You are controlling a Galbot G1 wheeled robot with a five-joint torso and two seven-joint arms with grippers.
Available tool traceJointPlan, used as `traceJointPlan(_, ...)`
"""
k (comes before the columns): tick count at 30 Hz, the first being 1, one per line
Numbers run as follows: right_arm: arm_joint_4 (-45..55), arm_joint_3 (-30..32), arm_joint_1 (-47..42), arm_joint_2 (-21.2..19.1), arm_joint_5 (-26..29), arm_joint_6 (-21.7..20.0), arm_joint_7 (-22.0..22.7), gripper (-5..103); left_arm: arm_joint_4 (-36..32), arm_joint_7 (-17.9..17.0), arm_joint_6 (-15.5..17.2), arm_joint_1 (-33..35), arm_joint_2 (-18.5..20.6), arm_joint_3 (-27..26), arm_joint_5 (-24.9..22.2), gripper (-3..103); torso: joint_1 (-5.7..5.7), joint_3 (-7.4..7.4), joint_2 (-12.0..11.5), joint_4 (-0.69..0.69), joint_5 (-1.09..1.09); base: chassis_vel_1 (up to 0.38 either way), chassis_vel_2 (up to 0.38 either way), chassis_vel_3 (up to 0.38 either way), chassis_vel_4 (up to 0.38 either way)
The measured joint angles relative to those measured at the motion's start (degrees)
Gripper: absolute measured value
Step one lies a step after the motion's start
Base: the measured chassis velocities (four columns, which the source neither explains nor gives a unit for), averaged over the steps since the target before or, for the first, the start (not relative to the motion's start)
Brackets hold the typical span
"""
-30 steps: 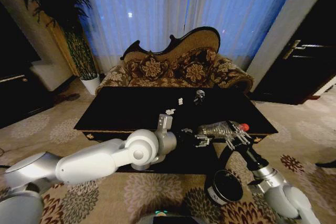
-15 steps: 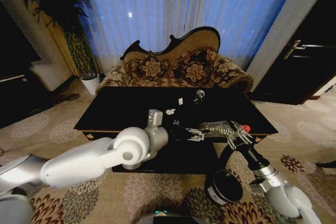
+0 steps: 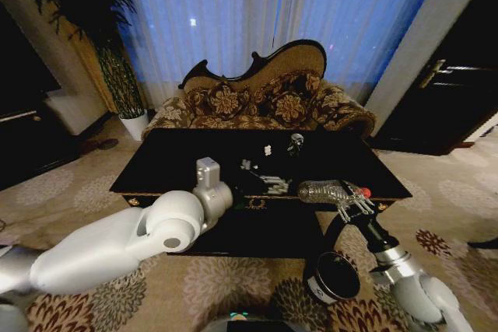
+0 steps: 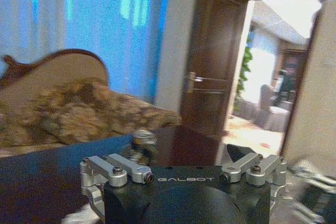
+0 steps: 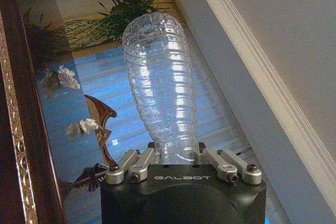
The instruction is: Move to the front of the table and place the trash on the table into the trash bin.
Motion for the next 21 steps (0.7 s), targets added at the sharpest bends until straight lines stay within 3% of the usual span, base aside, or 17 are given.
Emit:
traceJointPlan(9, -0.36, -0.80, -0.02, -0.74, 3.98, -1.55, 0.00, 27, 2.23, 3.88, -1.14, 8.57, 6.28, -12.85, 2.60, 100, 0.00, 0.00, 0.00, -0.01, 0.01, 0.000, 0.000, 0.000, 0.000)
traceJointPlan(11, -0.55, -1.20, -0.16, -1.15, 6.27, -2.19, -0.02, 27, 2.90, 5.88, -1.99, 14.21, 8.49, -19.74, 4.31, 100, 0.00, 0.00, 0.00, 0.01, 0.01, 0.000, 0.000, 0.000, 0.000)
traceJointPlan(12, -0.55, -1.20, -0.16, -1.15, 6.27, -2.19, -0.02, 27, 2.90, 5.88, -1.99, 14.21, 8.49, -19.74, 4.31, 100, 0.00, 0.00, 0.00, 0.01, 0.01, 0.000, 0.000, 0.000, 0.000)
traceJointPlan(16, -0.60, -1.34, -0.46, -1.78, 9.67, -3.05, -0.12, 27, 4.44, 10.60, -4.69, 22.28, 12.14, -28.03, 10.57, 100, 0.00, 0.00, 0.00, 0.01, 0.01, 0.000, 0.000, 0.000, 0.000)
traceJointPlan(21, -0.04, -0.94, -1.65, -2.42, 13.73, -3.79, -0.49, 27, 4.70, 11.67, -5.82, 25.94, 13.37, -32.13, 11.86, 100, 0.00, 0.00, 0.00, 0.00, 0.01, 0.000, 0.000, 0.000, 0.000)
